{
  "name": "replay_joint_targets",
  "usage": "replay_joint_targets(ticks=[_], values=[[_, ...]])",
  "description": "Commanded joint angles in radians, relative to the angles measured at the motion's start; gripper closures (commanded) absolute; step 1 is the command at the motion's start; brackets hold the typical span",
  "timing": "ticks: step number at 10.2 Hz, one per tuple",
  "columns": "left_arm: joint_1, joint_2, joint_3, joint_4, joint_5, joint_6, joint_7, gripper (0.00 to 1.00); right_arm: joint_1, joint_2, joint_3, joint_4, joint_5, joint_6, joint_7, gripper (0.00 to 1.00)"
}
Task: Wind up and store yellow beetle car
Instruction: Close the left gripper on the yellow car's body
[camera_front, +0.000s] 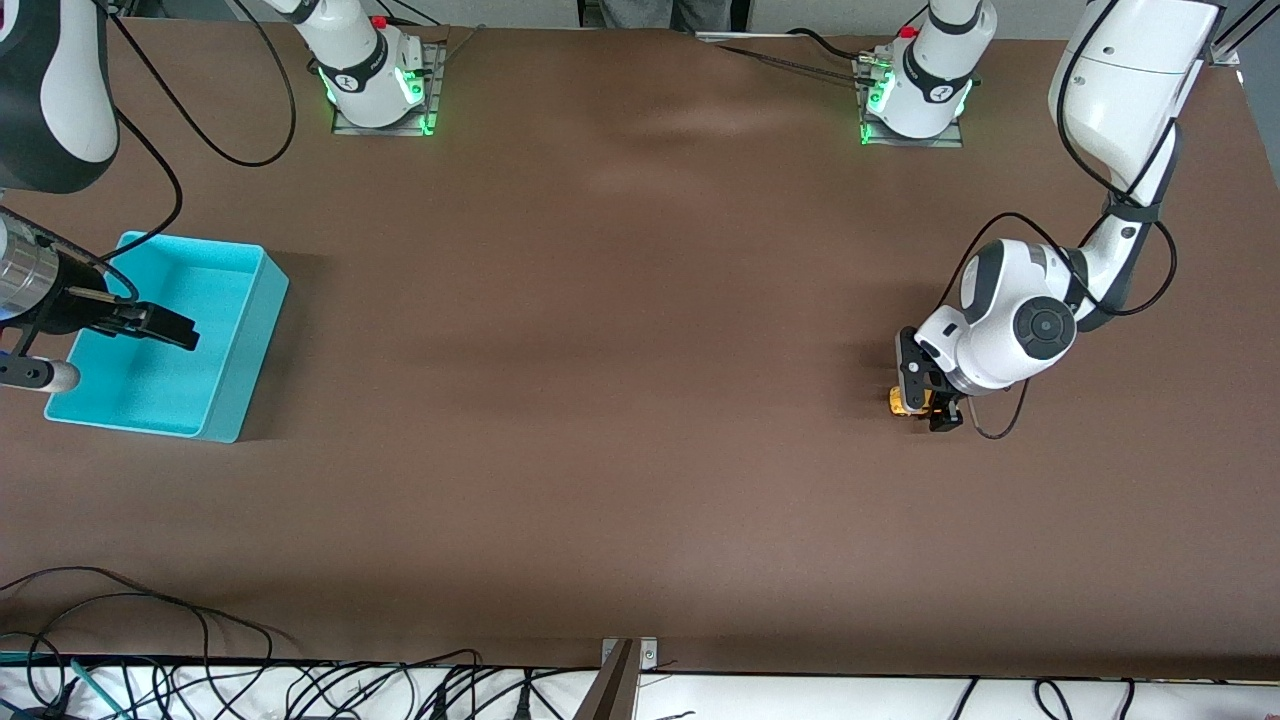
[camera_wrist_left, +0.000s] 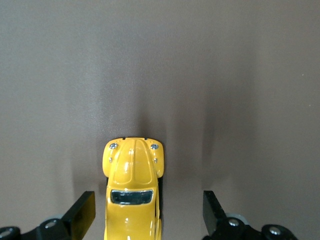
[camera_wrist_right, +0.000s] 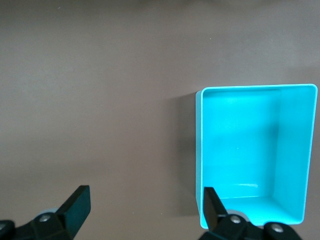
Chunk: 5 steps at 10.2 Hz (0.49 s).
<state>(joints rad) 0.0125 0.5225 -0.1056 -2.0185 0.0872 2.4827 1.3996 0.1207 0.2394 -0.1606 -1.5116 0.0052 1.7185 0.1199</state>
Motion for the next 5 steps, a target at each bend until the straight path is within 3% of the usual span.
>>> replay_joint_targets(ticks=[1, 2, 5], values=[[0.007, -0.009, 0.0, -0.002, 0.039, 0.012, 0.013, 0.34, -0.007, -0.006, 0.003, -0.006, 0.018, 0.006, 0.01, 0.0], [0.011, -0.007, 0.0, -0.002, 0.043, 0.015, 0.013, 0.5, -0.007, -0.006, 0.003, -0.006, 0.018, 0.006, 0.01, 0.0], [0.012, -0.007, 0.0, -0.002, 0.043, 0.021, 0.013, 0.83, -0.007, -0.006, 0.003, -0.006, 0.018, 0.006, 0.01, 0.0]])
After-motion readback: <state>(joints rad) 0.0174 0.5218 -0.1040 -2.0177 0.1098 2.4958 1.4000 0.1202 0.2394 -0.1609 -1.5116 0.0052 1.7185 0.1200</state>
